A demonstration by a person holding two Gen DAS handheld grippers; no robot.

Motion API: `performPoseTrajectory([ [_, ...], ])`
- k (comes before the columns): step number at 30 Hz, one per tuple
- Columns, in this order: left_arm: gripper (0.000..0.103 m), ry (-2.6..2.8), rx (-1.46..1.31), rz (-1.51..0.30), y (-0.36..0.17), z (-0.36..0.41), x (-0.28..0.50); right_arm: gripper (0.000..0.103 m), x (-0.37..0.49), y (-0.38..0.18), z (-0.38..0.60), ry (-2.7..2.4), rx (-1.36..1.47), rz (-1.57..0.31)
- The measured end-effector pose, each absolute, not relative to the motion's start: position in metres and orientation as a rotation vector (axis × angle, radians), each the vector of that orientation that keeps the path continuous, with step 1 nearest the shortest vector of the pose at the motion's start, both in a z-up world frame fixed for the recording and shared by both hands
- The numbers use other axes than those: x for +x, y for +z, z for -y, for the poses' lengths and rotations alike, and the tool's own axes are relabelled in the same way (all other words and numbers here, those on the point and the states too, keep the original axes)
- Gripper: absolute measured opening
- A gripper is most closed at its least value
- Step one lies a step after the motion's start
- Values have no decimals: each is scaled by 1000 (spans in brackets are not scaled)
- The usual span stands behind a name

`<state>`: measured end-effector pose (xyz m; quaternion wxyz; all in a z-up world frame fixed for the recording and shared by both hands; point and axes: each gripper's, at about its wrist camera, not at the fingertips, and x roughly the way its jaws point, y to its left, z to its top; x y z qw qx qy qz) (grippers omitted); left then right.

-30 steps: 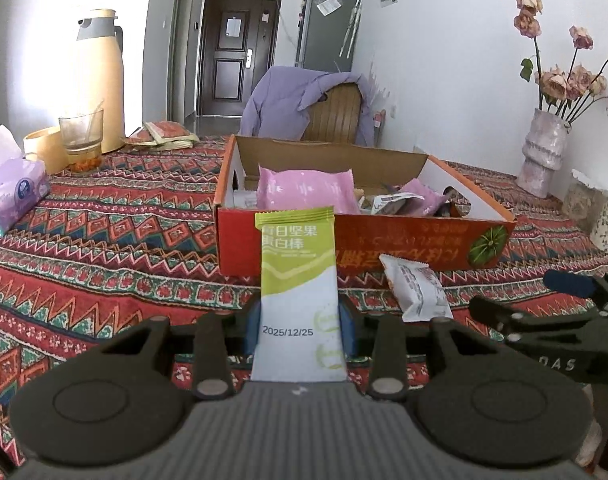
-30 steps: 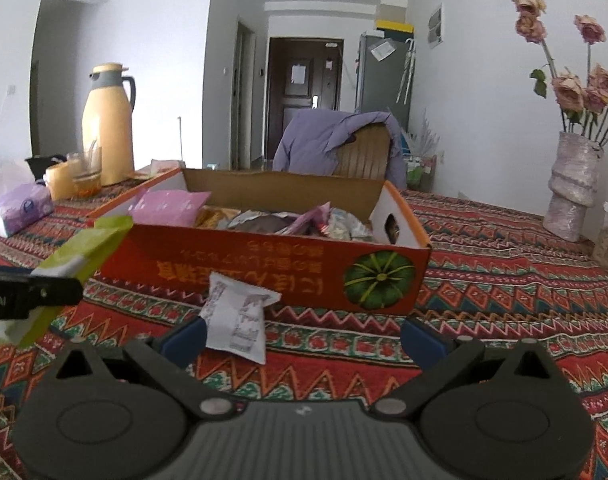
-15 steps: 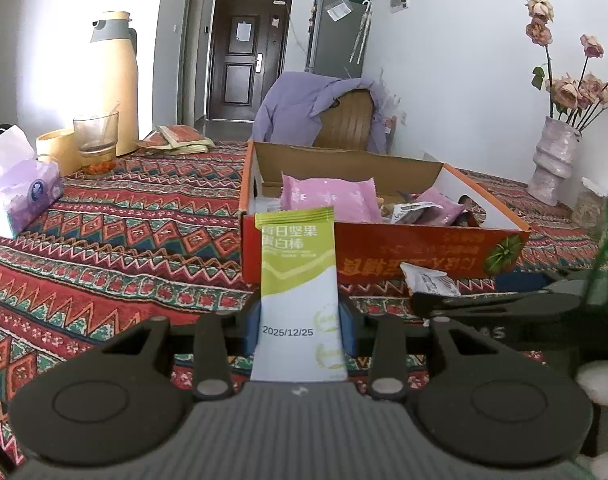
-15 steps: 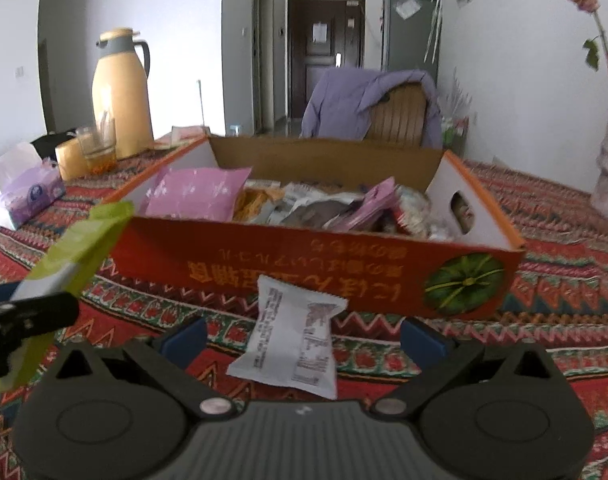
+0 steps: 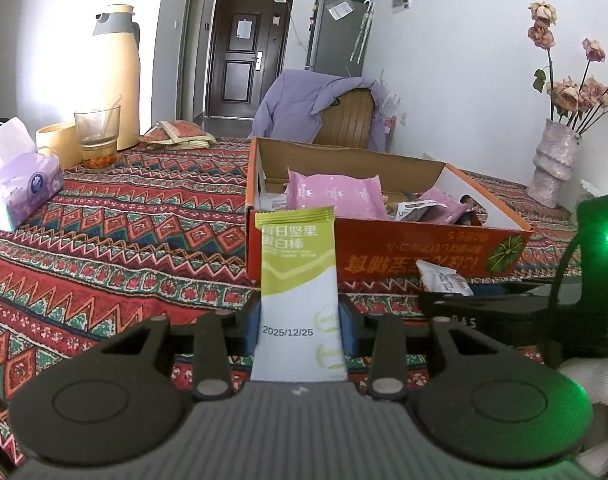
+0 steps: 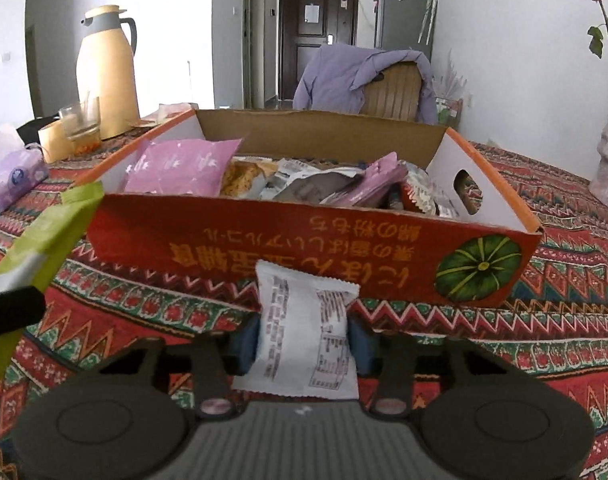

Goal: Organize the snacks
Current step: 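Grasp the white printed wrapper with the right gripper while the left holds its bar, then carry both packets over the box with both grippers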

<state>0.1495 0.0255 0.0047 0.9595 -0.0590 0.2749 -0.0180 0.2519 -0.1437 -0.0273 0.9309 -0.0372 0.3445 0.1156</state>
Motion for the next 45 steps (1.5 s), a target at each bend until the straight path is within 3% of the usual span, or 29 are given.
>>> performPoseTrajectory([
  [27, 39, -62, -108, -510, 25, -15, 144, 43, 209, 20, 172, 261, -38, -516],
  [45, 39, -63, -69, -444, 73, 9, 203, 43, 246, 60, 183, 247, -34, -410],
])
